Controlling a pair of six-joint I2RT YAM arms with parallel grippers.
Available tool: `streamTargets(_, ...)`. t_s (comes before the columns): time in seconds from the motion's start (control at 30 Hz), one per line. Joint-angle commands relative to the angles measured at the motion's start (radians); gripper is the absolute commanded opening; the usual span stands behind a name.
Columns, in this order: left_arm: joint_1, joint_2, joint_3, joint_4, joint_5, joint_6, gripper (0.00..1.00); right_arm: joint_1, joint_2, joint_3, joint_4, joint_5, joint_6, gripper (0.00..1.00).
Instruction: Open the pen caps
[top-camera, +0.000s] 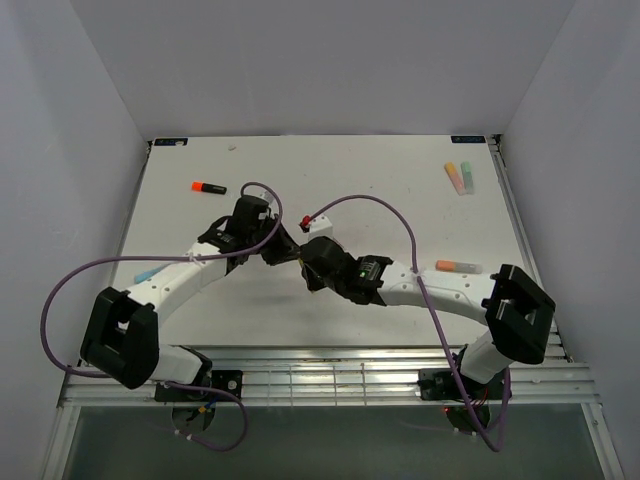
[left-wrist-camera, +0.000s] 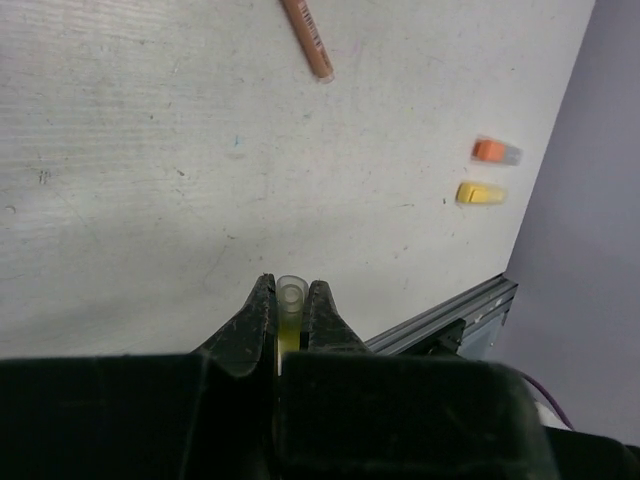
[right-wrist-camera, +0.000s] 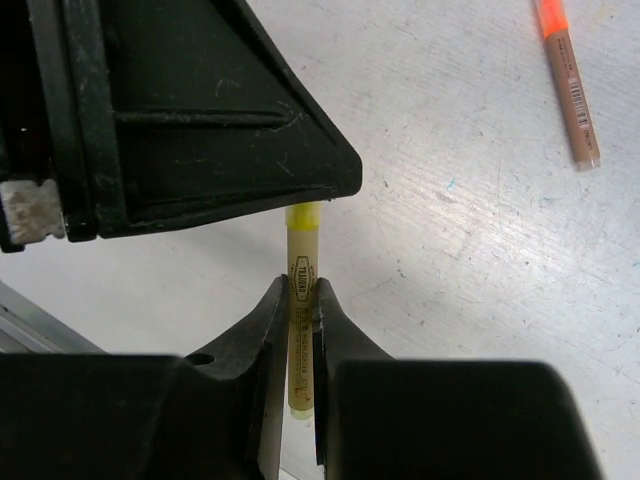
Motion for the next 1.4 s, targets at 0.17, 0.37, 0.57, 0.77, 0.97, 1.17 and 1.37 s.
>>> streamTargets(0.17,0.02,0.118,0.282,-0.094,-0.104,0.216,0.0,0.013,0.023,-0.065,-0.091,-0.099,-0.027,0.08)
streamTargets(0.37,0.021,0.075,0.276,-0.041,-0.153,0.342,0.0,0.007,-0.025,-0.166,0.206,-0.444,0.027,0.08)
streamTargets(0.57,0.043,0.017,0.233,-0.007,-0.208,0.304,0.0,-0.046,-0.089,-0.353,0.597,-0.739,0.188,0.08)
streamTargets(0.77,0.126,-0.034,0.164,0.055,-0.124,0.181,0.0,-0.051,-0.121,-0.418,0.707,-0.803,0.268,0.08)
streamTargets(0.97,0.133,0.111,0.277,-0.05,-0.04,0.239,0.0,-0.077,-0.148,-0.424,0.547,-0.579,0.287,0.08)
streamTargets(1.17,0.133,0.251,0.369,-0.18,-0.041,0.343,0.0,-0.092,-0.021,-0.288,0.348,-0.333,0.349,0.08)
streamTargets(1.37,0.123,0.368,0.474,-0.252,-0.066,0.436,0.0,-0.105,0.108,-0.182,0.323,-0.248,0.378,0.08)
